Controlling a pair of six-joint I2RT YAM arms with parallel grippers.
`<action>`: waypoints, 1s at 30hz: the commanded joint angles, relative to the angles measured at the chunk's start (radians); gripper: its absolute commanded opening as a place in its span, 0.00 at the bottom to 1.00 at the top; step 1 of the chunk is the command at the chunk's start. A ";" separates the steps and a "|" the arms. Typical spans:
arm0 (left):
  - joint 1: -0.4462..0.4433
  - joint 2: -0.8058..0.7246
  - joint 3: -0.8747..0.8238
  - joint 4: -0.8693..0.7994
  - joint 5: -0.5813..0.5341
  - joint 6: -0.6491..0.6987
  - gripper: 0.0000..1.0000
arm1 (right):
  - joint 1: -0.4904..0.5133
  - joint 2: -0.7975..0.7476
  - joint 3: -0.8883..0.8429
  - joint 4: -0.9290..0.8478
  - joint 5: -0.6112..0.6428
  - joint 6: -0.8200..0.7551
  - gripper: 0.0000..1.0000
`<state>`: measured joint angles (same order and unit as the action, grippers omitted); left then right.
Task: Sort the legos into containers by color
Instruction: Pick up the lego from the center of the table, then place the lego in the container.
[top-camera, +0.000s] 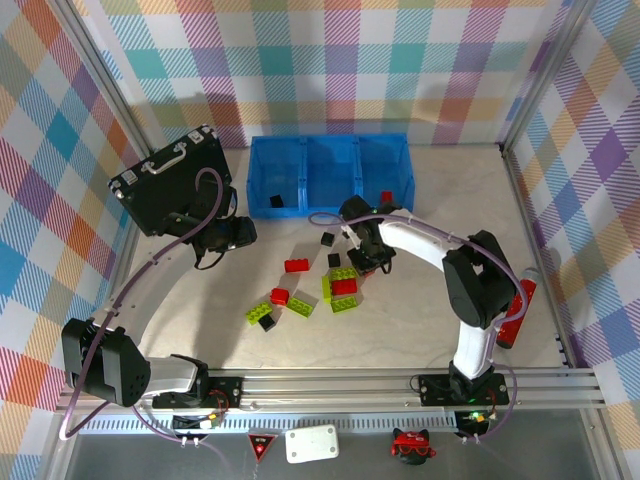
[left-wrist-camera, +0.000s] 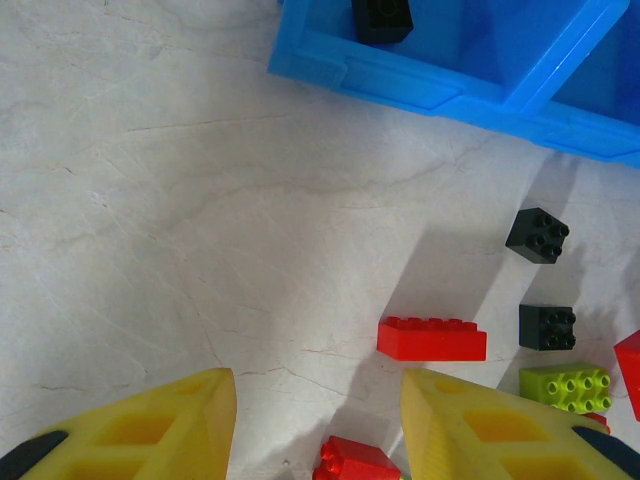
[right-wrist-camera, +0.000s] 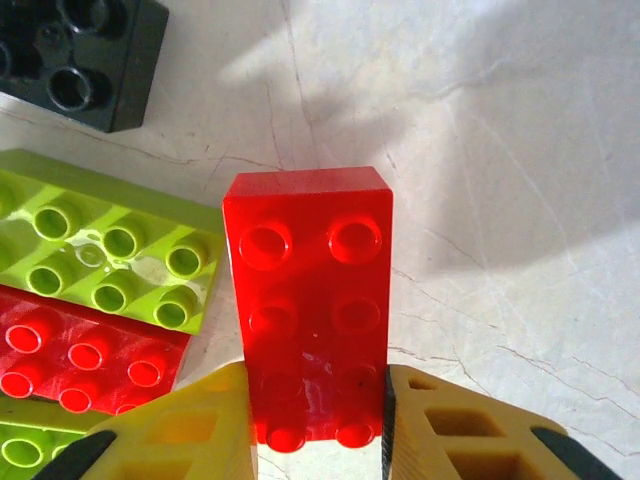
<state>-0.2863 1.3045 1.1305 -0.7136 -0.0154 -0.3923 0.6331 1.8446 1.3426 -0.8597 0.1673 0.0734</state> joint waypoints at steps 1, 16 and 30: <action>0.001 -0.023 0.009 -0.020 0.007 0.006 0.47 | -0.033 -0.042 0.045 -0.035 -0.010 0.036 0.32; 0.001 -0.037 -0.028 -0.013 0.023 0.000 0.47 | -0.230 0.135 0.422 -0.156 -0.008 0.019 0.32; 0.001 -0.061 -0.029 -0.035 0.015 0.002 0.47 | -0.334 0.474 0.910 -0.229 -0.086 -0.008 0.32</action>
<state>-0.2863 1.2682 1.1149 -0.7151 -0.0082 -0.3923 0.3031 2.2883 2.1994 -1.0599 0.1375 0.0719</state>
